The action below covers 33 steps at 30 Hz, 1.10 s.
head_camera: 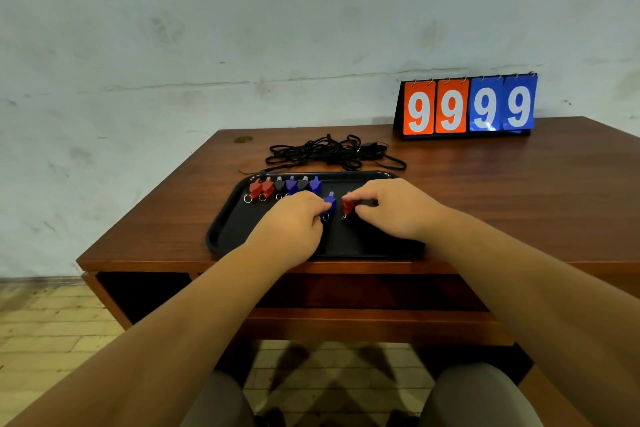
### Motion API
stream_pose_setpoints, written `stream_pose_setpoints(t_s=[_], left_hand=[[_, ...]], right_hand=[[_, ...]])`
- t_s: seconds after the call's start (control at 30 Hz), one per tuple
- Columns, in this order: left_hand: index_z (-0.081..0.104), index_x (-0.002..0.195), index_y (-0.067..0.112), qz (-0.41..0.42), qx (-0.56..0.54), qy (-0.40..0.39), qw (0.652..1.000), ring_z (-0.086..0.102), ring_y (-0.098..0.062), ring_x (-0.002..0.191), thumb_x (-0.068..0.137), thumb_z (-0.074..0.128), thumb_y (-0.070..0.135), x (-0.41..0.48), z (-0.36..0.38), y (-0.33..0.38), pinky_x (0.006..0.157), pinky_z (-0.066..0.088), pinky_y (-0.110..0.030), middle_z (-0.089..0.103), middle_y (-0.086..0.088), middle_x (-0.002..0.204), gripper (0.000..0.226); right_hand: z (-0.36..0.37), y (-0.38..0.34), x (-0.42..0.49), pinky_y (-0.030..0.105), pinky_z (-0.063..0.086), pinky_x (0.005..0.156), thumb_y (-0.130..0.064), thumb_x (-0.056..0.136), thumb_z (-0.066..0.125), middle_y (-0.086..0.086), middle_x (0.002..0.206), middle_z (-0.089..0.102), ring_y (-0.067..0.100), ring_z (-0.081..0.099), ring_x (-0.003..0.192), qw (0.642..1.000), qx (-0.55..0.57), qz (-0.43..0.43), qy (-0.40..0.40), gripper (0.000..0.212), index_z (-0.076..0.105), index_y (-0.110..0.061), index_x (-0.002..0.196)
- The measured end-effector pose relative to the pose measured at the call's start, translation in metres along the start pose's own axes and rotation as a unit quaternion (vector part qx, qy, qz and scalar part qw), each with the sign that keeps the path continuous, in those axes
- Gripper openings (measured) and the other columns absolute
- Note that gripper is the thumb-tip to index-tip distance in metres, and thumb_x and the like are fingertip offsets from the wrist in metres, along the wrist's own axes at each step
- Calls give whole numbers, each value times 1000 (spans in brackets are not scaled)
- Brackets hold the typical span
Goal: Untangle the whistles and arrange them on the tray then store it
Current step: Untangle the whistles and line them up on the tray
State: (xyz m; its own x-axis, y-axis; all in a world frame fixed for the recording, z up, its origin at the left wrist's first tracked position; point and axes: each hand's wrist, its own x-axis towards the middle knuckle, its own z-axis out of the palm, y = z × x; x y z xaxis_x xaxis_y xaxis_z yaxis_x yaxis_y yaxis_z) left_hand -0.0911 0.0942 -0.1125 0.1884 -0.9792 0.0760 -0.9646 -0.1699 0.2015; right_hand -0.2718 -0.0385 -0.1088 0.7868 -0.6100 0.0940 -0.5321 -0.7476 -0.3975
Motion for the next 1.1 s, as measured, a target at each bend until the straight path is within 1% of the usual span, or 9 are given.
stream_pose_setpoints(t_s=[0.2, 0.27, 0.37, 0.47, 0.57, 0.67, 0.77, 0.9, 1.1], left_hand=[[47, 162, 26, -5, -16, 0, 1000, 43, -20, 149, 111, 49, 18, 19, 1, -2, 123, 35, -36, 44, 3, 163, 51], [47, 162, 25, -10, -20, 6, 1000, 44, -20, 148, 111, 48, 19, 25, 3, -3, 123, 38, -37, 43, 4, 163, 51], [47, 161, 24, -11, -32, 17, 999, 45, -19, 146, 110, 50, 20, 33, 6, -6, 120, 42, -37, 43, 5, 161, 51], [47, 162, 24, -11, -39, 28, 999, 46, -17, 144, 110, 51, 20, 39, 11, -8, 117, 43, -32, 42, 6, 161, 52], [46, 162, 24, -2, -26, 48, 998, 43, -17, 146, 109, 52, 20, 42, 19, -10, 115, 40, -29, 41, 6, 162, 53], [49, 160, 24, 5, -26, 67, 997, 45, -15, 144, 108, 53, 19, 45, 25, -13, 113, 39, -26, 42, 7, 162, 52], [51, 159, 25, 16, -24, 76, 997, 44, -16, 144, 107, 55, 18, 46, 28, -15, 116, 41, -29, 43, 8, 161, 52], [47, 161, 27, 5, -23, 74, 997, 38, -19, 150, 106, 54, 20, 48, 31, -16, 120, 39, -34, 40, 9, 164, 56], [41, 164, 28, -12, -31, 60, 998, 30, -21, 156, 109, 52, 22, 48, 31, -16, 125, 31, -36, 34, 10, 168, 57]], right_hand=[[3, 6, 18, 49, 41, 122, -28, 108, 57, -12, 154, 60, 18, 49, 146, 1000, -24, 13, 10, 44, 61, -46, 148], [1, 8, 25, 45, 42, 121, -26, 108, 56, -12, 153, 62, 16, 52, 143, 1000, -15, 15, 13, 42, 64, -44, 146], [-3, 10, 36, 30, 46, 112, -22, 110, 54, -10, 153, 62, 9, 60, 125, 1000, 5, 21, 19, 41, 67, -40, 144], [-7, 12, 46, 29, 45, 112, -19, 109, 53, -9, 150, 65, 10, 61, 130, 999, 20, 26, 26, 41, 72, -39, 140], [-7, 15, 51, 21, 46, 103, -18, 110, 52, -10, 148, 66, -3, 61, 111, 999, 28, 25, 33, 41, 73, -39, 138], [-2, 23, 56, 8, 41, 83, -19, 109, 54, -12, 145, 68, -15, 57, 78, 998, 36, 20, 51, 40, 74, -40, 137], [3, 28, 62, 17, 42, 96, -19, 109, 55, -12, 144, 69, -9, 54, 96, 997, 35, 12, 66, 40, 74, -41, 136], [6, 28, 64, 22, 44, 98, -22, 111, 54, -12, 148, 65, -11, 49, 81, 998, 24, 2, 62, 40, 69, -42, 142], [9, 30, 63, 23, 44, 100, -23, 110, 55, -13, 149, 65, -12, 49, 79, 998, 7, -9, 67, 42, 66, -44, 144]])
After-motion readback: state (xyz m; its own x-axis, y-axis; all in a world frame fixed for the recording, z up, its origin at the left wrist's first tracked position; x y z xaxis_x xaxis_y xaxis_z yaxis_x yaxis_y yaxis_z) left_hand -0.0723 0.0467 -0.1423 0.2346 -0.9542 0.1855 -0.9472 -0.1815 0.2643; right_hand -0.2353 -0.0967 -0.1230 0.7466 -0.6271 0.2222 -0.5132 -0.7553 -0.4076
